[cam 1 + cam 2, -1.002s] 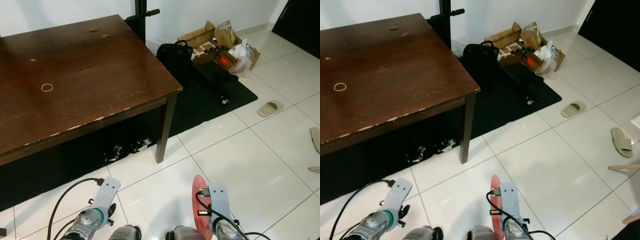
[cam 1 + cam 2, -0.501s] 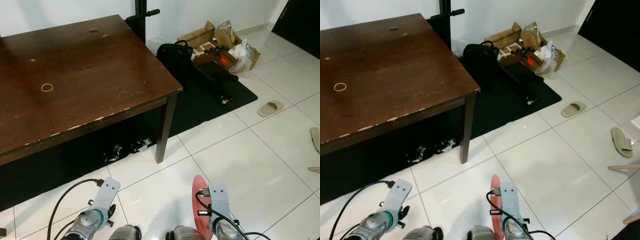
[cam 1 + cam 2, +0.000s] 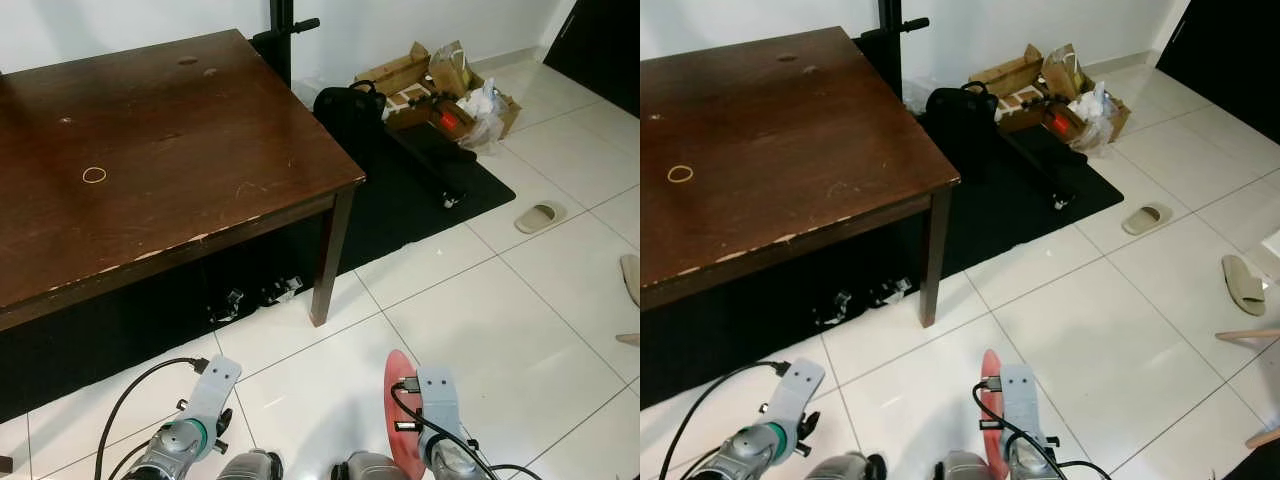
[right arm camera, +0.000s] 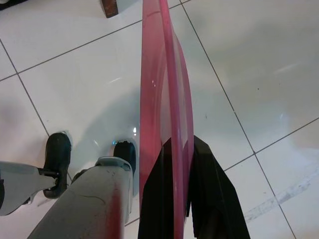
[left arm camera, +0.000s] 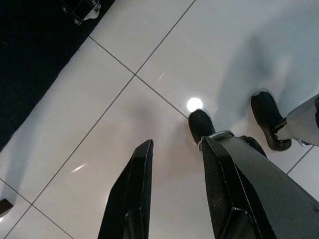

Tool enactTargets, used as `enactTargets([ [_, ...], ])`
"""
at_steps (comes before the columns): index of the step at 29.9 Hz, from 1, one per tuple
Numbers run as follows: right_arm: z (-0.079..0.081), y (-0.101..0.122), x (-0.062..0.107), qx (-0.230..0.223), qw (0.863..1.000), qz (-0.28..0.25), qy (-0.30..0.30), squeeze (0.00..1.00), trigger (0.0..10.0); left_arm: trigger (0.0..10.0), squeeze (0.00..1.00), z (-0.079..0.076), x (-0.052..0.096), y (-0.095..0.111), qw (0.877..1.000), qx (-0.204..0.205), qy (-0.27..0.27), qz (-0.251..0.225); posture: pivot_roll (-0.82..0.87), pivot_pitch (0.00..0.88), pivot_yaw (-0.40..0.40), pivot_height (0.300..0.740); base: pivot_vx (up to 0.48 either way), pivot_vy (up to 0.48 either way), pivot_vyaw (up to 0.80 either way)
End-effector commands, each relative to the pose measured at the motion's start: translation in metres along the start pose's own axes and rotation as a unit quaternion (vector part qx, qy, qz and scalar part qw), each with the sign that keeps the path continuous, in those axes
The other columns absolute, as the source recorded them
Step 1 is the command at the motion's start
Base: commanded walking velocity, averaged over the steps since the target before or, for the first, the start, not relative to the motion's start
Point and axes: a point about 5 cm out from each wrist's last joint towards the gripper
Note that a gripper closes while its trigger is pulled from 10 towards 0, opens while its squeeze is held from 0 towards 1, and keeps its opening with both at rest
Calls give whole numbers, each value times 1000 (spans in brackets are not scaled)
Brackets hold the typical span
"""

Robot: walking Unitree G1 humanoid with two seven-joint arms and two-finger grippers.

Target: Setting the table

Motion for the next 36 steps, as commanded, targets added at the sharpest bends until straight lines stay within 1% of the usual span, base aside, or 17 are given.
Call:
enactTargets([
  [1, 1, -3, 1, -7, 1000, 5, -3, 0, 10000, 10000, 0, -2, 1, -6, 1000, -1, -4, 12, -94, 0, 31, 740, 0, 0, 0],
  [18, 0, -4, 1, -8, 1000, 5, -3, 0, 10000, 10000, 0, -1, 2, -11, 1000, 0, -1, 21, -95, 0, 33, 740, 0, 0, 0],
  [30, -1, -4, 1, -11, 1000, 5, -6, 0, 10000, 10000, 0, -4, 2, -13, 1000, -1, -4, 25, -98, 0, 33, 740, 0, 0, 0],
  [36, -1, -4, 1, -6, 1000, 5, -4, 0, 10000, 10000, 0, -6, 2, -13, 1000, -1, -4, 26, -97, 0, 32, 740, 0, 0, 0],
])
Point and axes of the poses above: a point about 5 cm out from each wrist's last joint towards the gripper, its own x axis pointing back from the gripper into the wrist, its own y axis along the axis of the wrist's last joint, z = x × y, and after that the axes turned 2 degrees about x, right-handed
